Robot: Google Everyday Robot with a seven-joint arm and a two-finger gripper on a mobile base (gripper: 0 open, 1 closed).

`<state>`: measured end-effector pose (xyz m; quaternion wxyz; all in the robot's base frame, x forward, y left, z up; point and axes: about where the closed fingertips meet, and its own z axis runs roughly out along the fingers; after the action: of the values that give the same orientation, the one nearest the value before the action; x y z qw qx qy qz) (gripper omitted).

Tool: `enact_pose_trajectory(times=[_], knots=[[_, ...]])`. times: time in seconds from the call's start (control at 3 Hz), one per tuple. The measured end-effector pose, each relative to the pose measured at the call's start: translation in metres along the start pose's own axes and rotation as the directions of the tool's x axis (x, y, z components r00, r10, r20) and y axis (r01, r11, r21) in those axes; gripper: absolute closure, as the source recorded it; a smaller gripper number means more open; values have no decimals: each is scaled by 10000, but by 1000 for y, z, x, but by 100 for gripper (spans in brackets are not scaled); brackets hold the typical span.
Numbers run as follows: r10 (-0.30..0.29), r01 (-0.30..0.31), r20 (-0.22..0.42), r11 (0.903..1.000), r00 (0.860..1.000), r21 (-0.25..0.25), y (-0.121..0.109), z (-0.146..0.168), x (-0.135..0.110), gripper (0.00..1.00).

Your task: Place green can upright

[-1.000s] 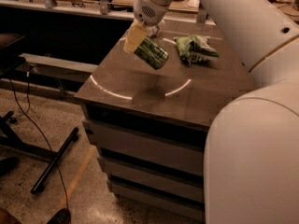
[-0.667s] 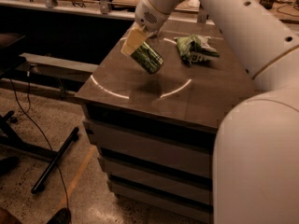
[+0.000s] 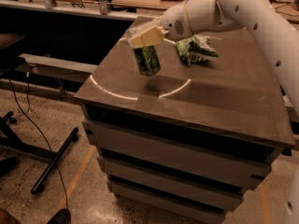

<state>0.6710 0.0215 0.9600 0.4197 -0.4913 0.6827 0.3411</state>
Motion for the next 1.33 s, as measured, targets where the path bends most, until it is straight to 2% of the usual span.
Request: enact_pose_trajectory(times=[0.33,0.67,1.0,1.33], knots=[[255,-324,1953,9990,9804,324,4,-42,-5,100],[46,-304,2724,9954,9622,907,10,-62,-1,100],[-425,-62,3088,9879,9502,1550,16,-69,5,100],[-999,376,3151,9795,9438,1979,23,-64,11,100]])
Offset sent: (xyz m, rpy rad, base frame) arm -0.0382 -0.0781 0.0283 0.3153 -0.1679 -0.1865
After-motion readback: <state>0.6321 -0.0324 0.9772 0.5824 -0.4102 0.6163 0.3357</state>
